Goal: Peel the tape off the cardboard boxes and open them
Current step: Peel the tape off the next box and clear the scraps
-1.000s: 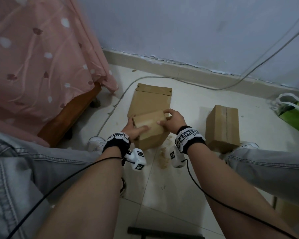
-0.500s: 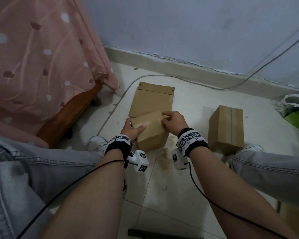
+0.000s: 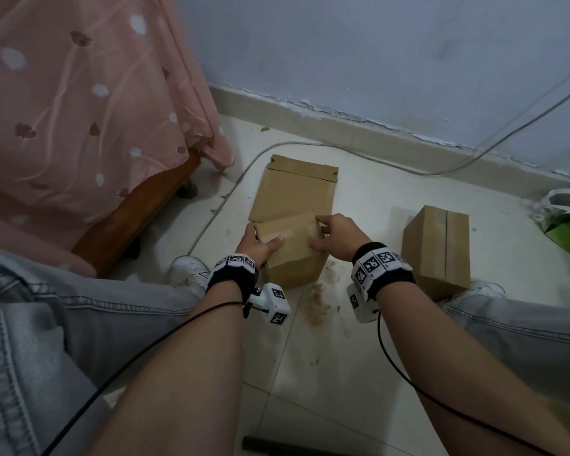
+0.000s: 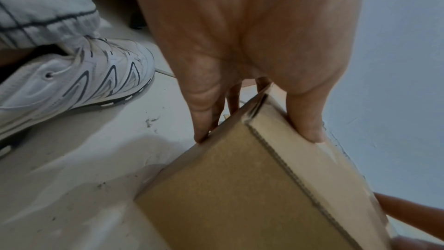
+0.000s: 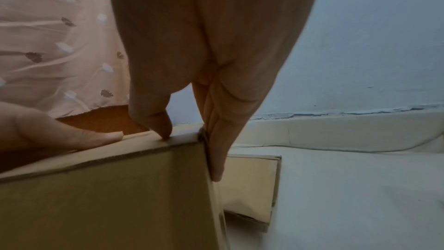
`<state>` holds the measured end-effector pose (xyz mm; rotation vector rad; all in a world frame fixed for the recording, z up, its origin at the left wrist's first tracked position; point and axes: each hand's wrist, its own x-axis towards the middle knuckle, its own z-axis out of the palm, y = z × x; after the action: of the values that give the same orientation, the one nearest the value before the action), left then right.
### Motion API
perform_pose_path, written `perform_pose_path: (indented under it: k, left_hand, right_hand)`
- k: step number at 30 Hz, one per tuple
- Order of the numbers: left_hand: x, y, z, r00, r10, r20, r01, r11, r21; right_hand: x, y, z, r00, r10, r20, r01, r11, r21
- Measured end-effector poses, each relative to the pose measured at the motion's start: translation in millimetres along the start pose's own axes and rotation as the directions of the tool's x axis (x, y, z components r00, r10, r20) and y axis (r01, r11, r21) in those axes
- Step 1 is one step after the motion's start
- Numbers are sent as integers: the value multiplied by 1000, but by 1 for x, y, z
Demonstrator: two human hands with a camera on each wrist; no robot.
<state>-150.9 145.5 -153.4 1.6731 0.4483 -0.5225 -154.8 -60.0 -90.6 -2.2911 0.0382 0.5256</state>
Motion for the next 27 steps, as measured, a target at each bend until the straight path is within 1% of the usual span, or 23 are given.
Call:
perform_pose_path:
  k: [4,7,10,14,16,17,19,21,23,24,25,27]
  left_hand:
    - [1,0,0,1000,-7,2,7,1000,-1]
    - [1,0,0,1000,-8,-4,8,1000,26]
    - [3,0,0,1000,-11,3,11,1000,14]
    - [4,-1,0,1000,-20,-4,20,1000,21]
    - [3,0,1,1000,-13,2,13,1000,6]
    - [2,1,0,1000,-10,5,10,1000,2]
    - [1,2,0,1000,-8,6,8,1000,1]
    - [2,2,1,1000,-5,4,5,1000,11]
    - [3,3,2,1000,-3,0,3,1000,4]
    - [2,3,3,1000,-4,-1,4,1000,4]
    - [2,3,3,1000,-6,-1,6,1000,7]
    - [2,3,3,1000,-10,2,9,1000,3]
  right_hand:
    - [2,1,5,999,-23,-36,21,998,-55]
    - [4,1,6,999,-31,-35,26,990,-136]
    - [3,-1,6,998,-44,-44,36,986,-165]
    - [4,-4,8,998,-37,-45,26,974,-225]
    - [2,-3,8,997,-37,-66,19,967,-254]
    - [0,-3,7,996,-41,-78,21,969,-246]
    - [-4,-2,2,996,-28,-80,16,989,-150]
    - [-4,1,-1,999,-10,-50,7,998,-64]
    - [-2,1,2,1000,6,-21,-8,997,-82]
    - [-1,1,4,999,14,-31,-17,996,-83]
    - [-1,2,6,998,23,-59,-25,998,-49]
    - [-2,3,9,987,56,-148,-51,998,39]
